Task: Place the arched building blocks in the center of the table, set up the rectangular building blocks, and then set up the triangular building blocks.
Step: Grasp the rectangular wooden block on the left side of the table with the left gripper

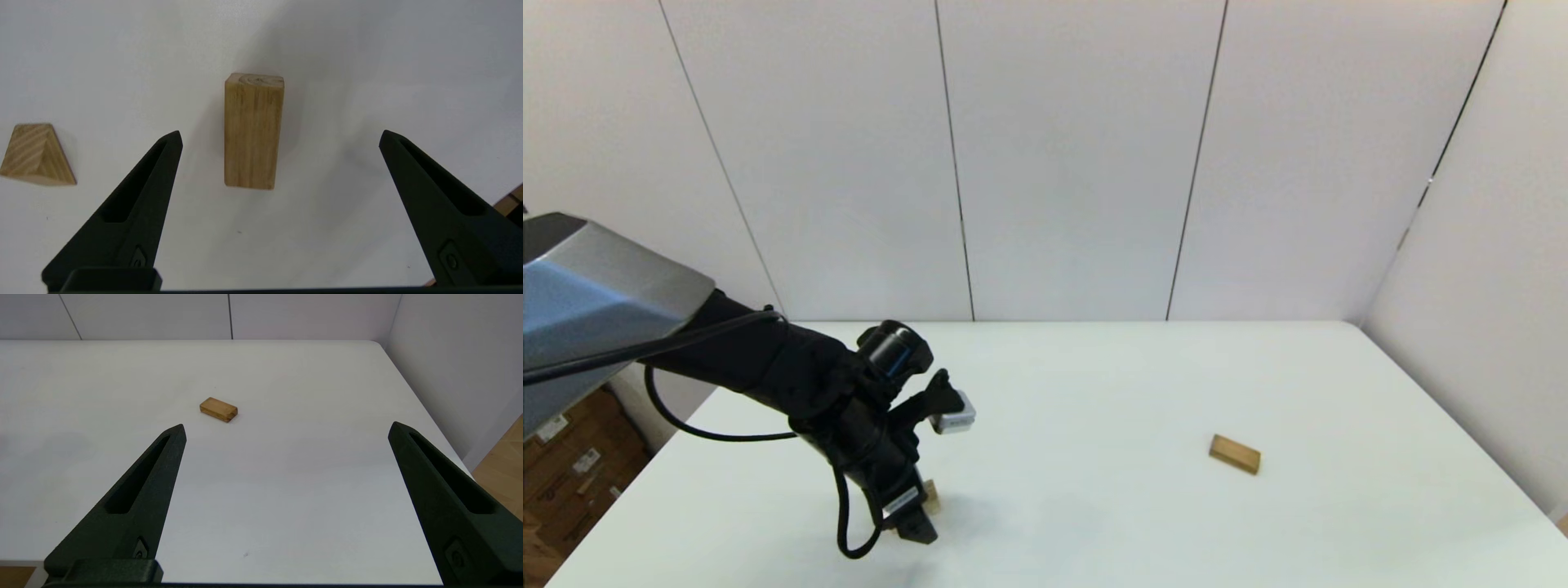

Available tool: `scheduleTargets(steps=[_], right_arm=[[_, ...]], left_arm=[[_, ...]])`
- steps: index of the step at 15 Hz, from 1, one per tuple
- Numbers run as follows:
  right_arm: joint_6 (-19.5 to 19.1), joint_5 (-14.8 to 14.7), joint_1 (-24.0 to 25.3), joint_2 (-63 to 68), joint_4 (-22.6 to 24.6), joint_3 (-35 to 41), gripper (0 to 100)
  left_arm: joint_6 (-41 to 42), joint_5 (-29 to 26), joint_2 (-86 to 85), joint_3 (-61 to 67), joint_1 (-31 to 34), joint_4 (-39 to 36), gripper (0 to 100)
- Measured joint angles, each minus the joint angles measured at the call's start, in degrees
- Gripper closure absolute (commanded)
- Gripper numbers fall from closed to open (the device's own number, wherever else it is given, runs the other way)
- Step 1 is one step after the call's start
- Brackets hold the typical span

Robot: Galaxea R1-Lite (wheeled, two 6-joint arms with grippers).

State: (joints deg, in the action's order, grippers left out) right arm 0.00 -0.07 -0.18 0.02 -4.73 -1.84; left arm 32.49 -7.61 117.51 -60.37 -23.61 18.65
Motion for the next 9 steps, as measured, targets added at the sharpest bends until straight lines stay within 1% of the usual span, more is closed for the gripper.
scheduleTargets(steps=[3,5,9], right_arm=[[0.00,0.00,0.00,0.00,0.00,0.00,0],[0.00,0.00,0.00,0.00,0.02,0.00,0],[0.00,-0.02,0.00,0.00,0.02,0.00,0]], left_arm=[[0.74,0.33,1.87,-1.23,0.09,0.87,0],[1.28,1.49,2.80,-2.36,0.61,2.38,0],[2.07,2.54,4.57,-5.45,1.21,6.92,0]])
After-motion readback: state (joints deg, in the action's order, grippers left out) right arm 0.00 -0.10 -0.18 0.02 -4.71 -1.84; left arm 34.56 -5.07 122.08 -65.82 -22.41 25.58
